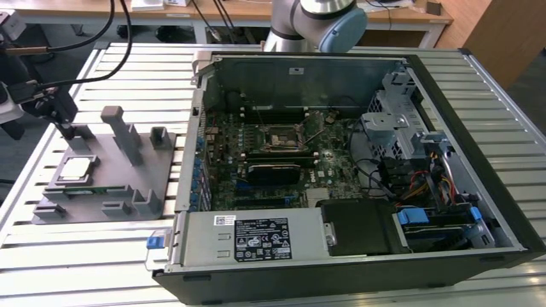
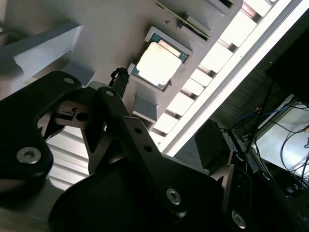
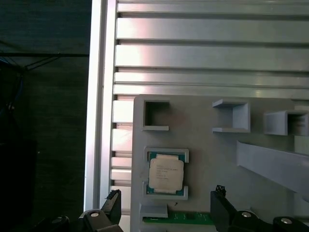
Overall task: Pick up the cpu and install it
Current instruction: 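Pick up the cpu and move it towards the insertion slot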
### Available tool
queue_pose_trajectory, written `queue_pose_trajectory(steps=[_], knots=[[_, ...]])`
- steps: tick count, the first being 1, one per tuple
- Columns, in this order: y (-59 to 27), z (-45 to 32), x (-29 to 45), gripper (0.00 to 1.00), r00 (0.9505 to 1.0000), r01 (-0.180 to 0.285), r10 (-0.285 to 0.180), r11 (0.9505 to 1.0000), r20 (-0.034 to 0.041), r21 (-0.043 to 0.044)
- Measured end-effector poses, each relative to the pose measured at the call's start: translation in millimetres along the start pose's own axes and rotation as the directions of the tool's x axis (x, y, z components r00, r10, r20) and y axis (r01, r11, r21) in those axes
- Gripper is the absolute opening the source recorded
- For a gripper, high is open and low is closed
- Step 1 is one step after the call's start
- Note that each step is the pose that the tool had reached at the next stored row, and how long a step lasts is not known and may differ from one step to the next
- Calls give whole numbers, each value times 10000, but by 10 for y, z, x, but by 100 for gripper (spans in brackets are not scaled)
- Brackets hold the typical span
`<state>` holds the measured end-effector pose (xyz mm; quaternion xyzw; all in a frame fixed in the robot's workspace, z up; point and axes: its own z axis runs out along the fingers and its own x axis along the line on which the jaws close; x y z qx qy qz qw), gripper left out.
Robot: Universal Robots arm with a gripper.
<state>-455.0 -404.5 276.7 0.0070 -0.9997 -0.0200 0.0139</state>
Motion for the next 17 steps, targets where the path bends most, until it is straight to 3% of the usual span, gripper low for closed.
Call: queue_pose_trajectory(steps=[17], knots=[[-4,96,-3,82,10000,0,0,10000,1,0]])
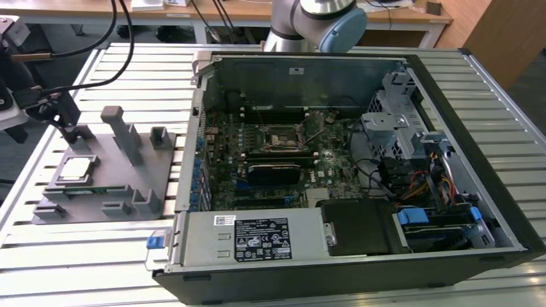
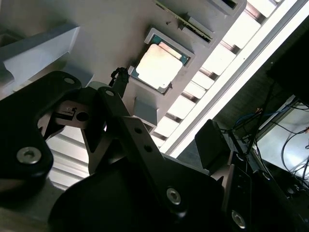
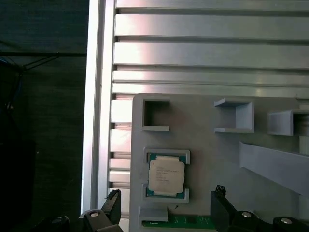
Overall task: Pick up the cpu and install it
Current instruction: 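Pick up the cpu and move it towards the insertion slot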
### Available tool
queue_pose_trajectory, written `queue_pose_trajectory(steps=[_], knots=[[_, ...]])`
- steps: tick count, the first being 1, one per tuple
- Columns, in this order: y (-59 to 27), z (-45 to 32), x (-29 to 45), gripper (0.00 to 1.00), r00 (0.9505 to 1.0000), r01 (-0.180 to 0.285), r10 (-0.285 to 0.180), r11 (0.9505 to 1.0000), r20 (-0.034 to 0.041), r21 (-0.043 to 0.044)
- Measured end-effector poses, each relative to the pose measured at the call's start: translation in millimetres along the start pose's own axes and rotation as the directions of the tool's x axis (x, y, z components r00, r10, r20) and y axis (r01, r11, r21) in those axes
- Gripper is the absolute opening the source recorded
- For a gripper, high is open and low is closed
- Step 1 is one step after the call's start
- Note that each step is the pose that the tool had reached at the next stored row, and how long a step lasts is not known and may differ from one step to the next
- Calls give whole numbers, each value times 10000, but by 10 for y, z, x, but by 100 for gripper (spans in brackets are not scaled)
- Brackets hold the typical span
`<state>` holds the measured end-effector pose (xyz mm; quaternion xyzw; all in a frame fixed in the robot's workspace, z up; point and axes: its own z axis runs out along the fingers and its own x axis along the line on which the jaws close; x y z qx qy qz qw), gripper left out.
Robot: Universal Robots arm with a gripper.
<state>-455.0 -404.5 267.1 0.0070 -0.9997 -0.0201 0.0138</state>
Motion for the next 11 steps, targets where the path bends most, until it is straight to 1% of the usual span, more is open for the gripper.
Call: queue_pose_trajectory(steps=[11], knots=[[-3,78,-2,82,10000,37,-37,10000,-2,1]])
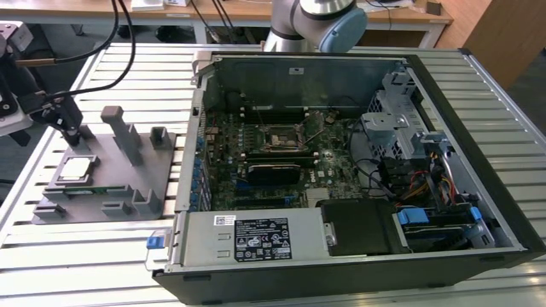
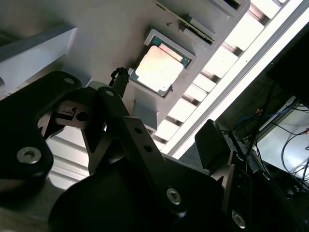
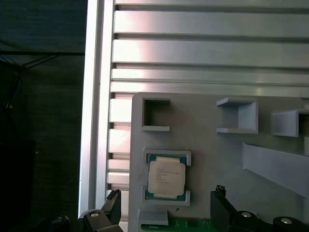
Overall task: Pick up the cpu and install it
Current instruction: 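Pick up the cpu and move it towards the insertion slot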
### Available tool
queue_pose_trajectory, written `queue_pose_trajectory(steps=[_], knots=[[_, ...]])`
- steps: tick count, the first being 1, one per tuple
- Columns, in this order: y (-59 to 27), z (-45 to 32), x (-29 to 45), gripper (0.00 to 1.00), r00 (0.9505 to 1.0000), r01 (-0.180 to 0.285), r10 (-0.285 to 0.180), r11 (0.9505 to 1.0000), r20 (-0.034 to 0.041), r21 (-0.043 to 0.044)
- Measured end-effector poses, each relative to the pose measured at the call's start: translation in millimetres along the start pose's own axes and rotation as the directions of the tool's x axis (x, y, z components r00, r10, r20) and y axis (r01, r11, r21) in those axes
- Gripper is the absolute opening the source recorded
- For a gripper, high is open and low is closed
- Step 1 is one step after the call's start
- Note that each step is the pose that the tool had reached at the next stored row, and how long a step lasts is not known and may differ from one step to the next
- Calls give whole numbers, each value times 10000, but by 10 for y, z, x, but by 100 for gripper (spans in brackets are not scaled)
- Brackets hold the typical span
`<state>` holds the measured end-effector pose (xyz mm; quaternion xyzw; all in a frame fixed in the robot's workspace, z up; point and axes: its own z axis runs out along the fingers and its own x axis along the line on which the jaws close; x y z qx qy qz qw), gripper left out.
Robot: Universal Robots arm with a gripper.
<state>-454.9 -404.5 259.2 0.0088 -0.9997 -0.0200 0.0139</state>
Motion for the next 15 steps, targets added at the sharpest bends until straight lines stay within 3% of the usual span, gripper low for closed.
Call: queue_pose_trajectory(steps=[15], knots=[[-4,93,-2,82,10000,7,-7,10000,-3,2]])
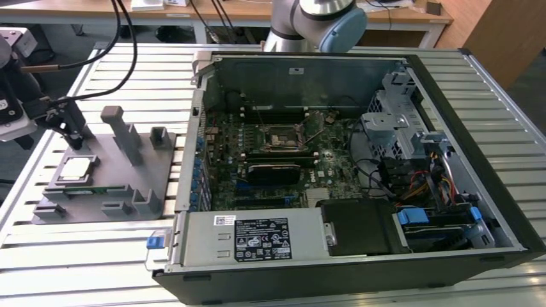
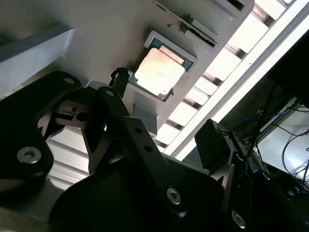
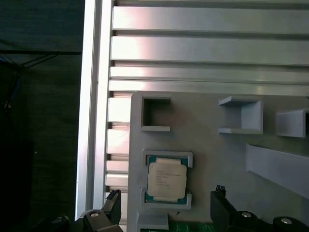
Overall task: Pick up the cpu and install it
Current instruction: 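Pick up the cpu and move it towards the insertion slot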
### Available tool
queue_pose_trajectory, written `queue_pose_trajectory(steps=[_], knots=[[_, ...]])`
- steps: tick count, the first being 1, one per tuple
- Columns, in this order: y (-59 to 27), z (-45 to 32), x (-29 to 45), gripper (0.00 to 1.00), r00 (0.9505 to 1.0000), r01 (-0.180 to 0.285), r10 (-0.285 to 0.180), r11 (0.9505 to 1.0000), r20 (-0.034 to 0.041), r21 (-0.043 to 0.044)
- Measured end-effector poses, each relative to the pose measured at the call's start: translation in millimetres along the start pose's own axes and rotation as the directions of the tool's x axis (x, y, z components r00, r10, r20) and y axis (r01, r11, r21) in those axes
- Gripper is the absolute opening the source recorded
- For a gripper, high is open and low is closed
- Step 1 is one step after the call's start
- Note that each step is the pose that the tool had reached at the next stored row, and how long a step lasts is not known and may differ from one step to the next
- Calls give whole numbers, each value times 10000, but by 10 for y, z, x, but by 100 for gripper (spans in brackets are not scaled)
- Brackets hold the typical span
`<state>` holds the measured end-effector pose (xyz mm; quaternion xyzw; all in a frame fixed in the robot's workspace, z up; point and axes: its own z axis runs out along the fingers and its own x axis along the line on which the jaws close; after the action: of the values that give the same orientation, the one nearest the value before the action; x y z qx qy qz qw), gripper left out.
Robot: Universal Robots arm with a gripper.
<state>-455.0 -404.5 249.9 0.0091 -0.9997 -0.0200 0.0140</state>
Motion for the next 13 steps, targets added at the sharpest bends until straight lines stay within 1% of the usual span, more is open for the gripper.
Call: queue_pose_trajectory(steps=[6,10,13], knots=[[-3,32,-1,82,10000,13,-13,10000,1,0],[-11,69,-1,82,9998,196,-196,9998,-6,4],[-13,92,-2,82,9997,233,-233,9997,-7,5]])
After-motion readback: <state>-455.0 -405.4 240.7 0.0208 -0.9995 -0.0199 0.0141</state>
